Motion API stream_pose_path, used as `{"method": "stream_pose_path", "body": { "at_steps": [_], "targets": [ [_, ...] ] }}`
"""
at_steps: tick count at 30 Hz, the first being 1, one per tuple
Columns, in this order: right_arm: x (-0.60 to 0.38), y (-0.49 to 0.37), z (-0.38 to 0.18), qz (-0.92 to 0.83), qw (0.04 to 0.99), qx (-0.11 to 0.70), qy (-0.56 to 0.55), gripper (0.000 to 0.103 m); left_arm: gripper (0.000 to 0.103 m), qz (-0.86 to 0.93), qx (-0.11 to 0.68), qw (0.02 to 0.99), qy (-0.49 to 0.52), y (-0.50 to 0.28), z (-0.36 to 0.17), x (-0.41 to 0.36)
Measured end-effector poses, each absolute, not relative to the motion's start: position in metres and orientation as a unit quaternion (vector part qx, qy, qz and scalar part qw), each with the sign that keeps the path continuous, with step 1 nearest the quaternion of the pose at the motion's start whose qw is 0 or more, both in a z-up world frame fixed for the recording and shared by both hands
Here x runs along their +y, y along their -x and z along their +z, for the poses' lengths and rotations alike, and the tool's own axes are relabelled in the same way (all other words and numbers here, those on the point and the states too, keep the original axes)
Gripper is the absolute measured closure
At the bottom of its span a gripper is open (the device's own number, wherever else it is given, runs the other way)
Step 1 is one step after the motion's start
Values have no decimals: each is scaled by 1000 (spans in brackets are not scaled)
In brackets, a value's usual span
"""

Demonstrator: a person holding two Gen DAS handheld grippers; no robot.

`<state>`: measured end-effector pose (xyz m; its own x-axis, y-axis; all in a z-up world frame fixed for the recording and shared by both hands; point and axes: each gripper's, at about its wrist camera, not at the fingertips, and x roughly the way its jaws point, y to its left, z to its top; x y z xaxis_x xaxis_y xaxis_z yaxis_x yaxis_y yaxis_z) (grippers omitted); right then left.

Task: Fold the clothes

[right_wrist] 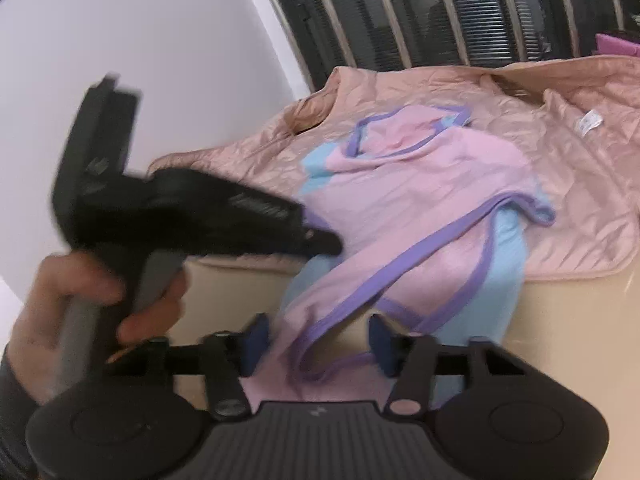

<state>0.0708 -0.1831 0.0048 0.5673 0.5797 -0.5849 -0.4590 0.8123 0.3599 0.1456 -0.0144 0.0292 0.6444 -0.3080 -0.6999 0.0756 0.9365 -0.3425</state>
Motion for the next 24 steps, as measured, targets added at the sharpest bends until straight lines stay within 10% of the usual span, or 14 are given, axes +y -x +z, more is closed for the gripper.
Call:
{"method": "stream_pose_path", "body": {
  "at_steps": [14, 17, 20, 24],
  "targets": [
    [-248, -154, 86, 251, 927, 236, -148, 98, 98, -88, 338, 921, 174, -235, 92, 3],
    [-260, -211, 68, 206, 918, 288, -177, 85, 96, -75, 337, 932, 106, -225, 85, -11],
    [-263, -190, 70, 152, 942, 280, -103, 78, 58, -166, 316, 928, 105, -173, 79, -10],
    [-266, -132, 64, 186, 944, 263, -67, 42, 57, -205, 341, 917, 33, -146, 55, -40]
  ]
}}
